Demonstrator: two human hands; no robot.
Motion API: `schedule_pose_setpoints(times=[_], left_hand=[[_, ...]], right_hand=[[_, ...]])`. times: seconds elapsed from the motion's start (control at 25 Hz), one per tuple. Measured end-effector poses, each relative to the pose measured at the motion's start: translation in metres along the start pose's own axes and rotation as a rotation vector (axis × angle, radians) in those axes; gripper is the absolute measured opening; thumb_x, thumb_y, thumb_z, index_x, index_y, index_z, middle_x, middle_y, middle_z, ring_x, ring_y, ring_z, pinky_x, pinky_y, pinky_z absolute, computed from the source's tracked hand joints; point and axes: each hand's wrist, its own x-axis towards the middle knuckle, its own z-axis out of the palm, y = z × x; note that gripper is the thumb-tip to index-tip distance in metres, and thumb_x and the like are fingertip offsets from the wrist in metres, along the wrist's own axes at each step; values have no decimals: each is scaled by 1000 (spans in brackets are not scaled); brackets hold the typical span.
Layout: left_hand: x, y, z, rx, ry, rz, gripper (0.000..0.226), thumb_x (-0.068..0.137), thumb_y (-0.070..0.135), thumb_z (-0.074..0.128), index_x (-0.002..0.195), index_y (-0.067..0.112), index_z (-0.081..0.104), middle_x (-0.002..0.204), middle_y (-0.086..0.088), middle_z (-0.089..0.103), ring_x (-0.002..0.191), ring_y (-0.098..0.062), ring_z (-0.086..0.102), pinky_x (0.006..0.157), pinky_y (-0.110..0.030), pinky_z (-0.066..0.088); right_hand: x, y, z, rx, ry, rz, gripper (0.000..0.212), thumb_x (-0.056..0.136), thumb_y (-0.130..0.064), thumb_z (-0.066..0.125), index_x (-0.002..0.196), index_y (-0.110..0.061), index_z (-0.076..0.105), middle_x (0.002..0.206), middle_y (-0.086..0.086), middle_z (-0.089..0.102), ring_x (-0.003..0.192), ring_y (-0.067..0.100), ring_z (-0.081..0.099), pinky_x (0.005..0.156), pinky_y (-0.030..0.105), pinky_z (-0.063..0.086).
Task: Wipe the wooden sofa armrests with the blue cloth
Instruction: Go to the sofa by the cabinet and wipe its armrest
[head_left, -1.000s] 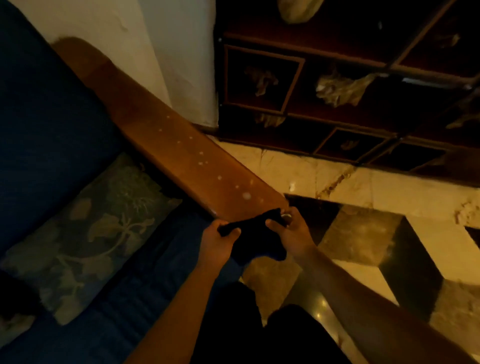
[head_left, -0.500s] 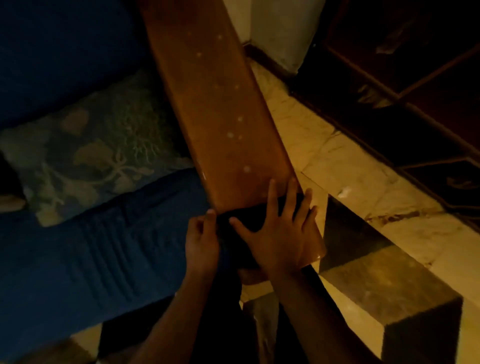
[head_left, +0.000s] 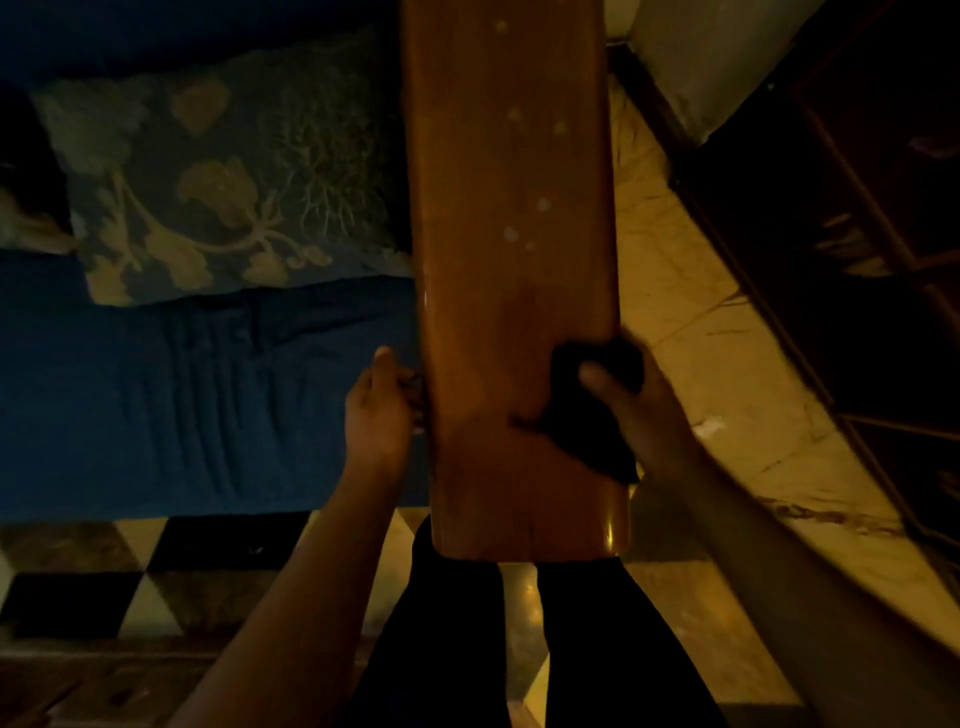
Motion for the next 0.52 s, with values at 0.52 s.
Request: schedule_pose_setpoints(times=[0.52], left_hand=[[29, -2, 2, -105, -94, -38, 52, 110, 43, 34, 92, 5, 65, 79, -18, 67, 71, -29, 64, 74, -46, 53]], right_hand=[[82, -67, 44, -413, 358, -241, 100, 57, -81, 80, 140, -31, 55, 127, -12, 68, 112, 11, 67, 90, 31, 57]])
